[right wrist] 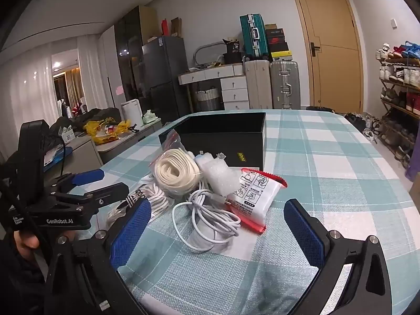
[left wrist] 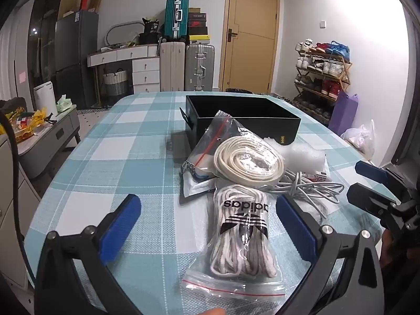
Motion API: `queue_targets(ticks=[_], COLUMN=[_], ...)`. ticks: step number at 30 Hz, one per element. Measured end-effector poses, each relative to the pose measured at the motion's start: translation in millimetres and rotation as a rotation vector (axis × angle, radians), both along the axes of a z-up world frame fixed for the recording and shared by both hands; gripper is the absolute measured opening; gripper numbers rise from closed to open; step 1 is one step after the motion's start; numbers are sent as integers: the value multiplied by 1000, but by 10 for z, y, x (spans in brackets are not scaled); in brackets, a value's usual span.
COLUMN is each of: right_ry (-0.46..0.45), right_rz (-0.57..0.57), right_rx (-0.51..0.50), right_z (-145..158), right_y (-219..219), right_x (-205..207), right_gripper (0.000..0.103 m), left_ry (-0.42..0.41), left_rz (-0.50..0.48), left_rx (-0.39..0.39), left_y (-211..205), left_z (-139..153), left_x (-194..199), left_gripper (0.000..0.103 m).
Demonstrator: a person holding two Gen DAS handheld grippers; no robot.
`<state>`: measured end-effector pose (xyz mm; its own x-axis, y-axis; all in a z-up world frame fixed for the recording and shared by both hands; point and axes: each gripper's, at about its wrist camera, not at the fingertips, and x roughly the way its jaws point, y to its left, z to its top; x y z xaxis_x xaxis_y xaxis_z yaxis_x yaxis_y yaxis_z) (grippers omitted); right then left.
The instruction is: Organize soft objects
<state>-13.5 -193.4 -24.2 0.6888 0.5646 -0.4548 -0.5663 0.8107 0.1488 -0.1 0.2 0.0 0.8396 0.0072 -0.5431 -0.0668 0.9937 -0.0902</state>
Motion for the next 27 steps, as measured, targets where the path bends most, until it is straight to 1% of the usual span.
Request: queue_targets(ticks=[1,7,9,15,16,23,27], right_ry=[16,18,22,28,28,26,25], right_rz=[0,11,23,37,38,39,40], right_rx=[9,-13,-13,-9,-8,-2,-2], right_z=[0,-66,-101,-93,-94,-98,-100], right_y=[-7,36,66,51,54,45,43], right_x=[9,-62,-22,-14,-14,-17,-18], right_gripper=[103,103,103,103,103,103,103], left_ry=[-2,1,-15,2,5,10,7], left_rz=[2,6,-4,-10,-15,-9,-4], left_rx=[3,9,41,26,38,16,18], left_y=[3,73,-88,-36,-66,5,21], left_z=[-2,-30,-47,-22,-40,-76,-89], left_x=[0,36,-63,-67,-19,18,22], left_gripper=[103,103,103,103,103,103,103])
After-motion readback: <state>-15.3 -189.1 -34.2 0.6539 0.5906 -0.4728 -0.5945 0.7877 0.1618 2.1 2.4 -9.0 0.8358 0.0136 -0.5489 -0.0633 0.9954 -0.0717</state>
